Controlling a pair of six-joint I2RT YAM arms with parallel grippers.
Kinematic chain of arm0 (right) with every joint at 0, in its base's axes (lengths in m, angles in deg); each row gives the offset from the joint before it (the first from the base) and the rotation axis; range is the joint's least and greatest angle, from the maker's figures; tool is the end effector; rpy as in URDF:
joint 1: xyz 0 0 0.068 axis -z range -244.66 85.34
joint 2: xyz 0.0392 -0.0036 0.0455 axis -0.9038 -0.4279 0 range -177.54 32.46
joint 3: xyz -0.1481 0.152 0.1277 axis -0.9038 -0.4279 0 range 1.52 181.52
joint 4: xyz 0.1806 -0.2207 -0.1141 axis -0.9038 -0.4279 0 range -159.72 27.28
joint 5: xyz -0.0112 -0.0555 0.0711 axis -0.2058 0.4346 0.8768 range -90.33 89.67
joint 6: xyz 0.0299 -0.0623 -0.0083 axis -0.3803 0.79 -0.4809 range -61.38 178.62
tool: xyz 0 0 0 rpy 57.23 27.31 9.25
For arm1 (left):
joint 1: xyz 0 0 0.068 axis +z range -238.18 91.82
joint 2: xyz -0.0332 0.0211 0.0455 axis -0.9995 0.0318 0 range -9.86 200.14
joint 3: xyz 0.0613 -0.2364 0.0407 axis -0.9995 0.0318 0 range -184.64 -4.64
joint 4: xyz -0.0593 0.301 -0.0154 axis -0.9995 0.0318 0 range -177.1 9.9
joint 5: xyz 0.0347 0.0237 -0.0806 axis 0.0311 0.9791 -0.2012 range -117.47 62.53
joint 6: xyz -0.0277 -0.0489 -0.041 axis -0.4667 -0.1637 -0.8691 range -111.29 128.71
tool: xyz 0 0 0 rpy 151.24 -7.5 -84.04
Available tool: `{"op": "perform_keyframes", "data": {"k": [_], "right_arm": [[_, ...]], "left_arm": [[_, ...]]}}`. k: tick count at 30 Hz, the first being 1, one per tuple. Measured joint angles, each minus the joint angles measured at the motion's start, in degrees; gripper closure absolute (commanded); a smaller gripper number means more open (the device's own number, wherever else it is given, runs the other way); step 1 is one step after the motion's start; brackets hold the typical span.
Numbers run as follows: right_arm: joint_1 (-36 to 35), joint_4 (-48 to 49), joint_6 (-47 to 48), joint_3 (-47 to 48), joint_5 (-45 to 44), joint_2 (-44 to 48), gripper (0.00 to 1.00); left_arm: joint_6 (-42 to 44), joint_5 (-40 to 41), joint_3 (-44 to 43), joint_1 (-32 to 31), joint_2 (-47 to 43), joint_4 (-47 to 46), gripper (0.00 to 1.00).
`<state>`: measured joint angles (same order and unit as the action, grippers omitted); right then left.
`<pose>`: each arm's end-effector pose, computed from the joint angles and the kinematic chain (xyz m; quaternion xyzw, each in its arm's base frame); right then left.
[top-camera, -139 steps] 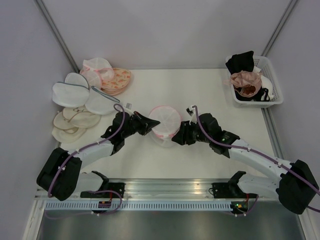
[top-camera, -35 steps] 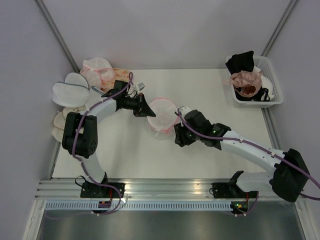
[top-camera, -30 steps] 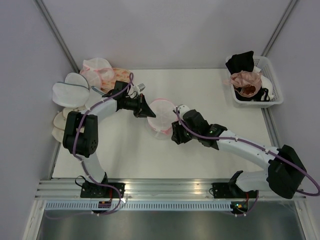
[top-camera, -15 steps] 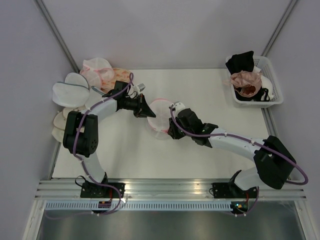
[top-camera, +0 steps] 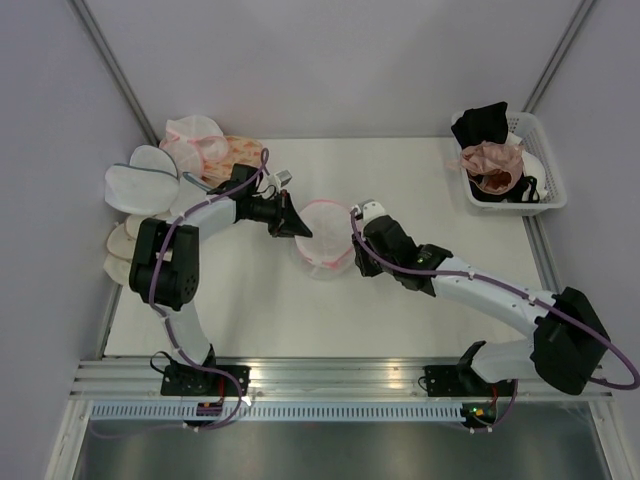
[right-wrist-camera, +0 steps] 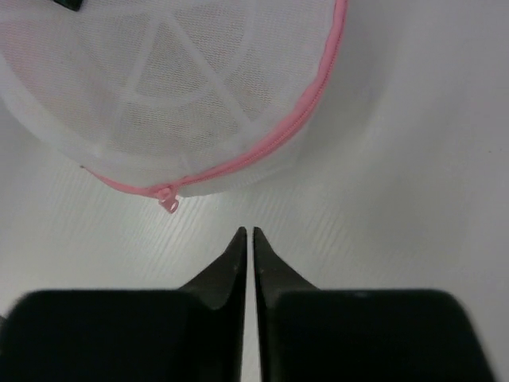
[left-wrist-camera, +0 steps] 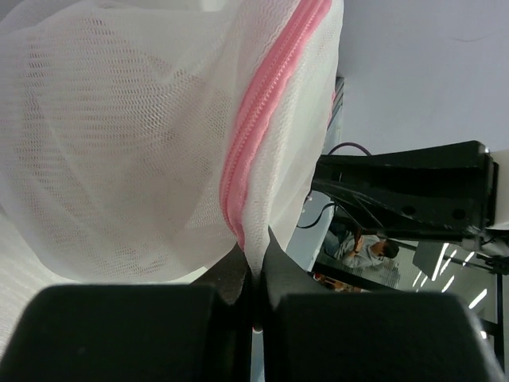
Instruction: Unzip the laundry bag and remove the bra
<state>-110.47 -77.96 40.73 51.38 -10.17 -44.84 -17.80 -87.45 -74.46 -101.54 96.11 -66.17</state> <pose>0.2516 0.2450 0.1758 -0.1867 0.8939 0.1443 0.3812 0.3907 -0.1432 0.1317 0.0456 0.8413 -0.5344 0.0673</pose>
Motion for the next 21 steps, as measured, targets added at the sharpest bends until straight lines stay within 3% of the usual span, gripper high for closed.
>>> {"op": "perform_keyframes", "data": {"k": [1, 4, 21], "right_arm": [[0.02, -0.68, -0.24, 0.0, 0.11, 0.85, 0.54], [0.0, -1.6, 0.46, 0.0, 1.62, 3.43, 0.47], [-1.4, 10.21, -2.32, -5.81, 3.45, 2.32, 0.51]], "left_arm": [[0.0, 0.0, 0.0, 0.0, 0.28, 0.0, 0.98], [0.0, 0.0, 0.0, 0.0, 0.61, 0.0, 0.98], [-0.02, -0.02, -0.68, 0.0, 0.61, -0.02, 0.98]]}}
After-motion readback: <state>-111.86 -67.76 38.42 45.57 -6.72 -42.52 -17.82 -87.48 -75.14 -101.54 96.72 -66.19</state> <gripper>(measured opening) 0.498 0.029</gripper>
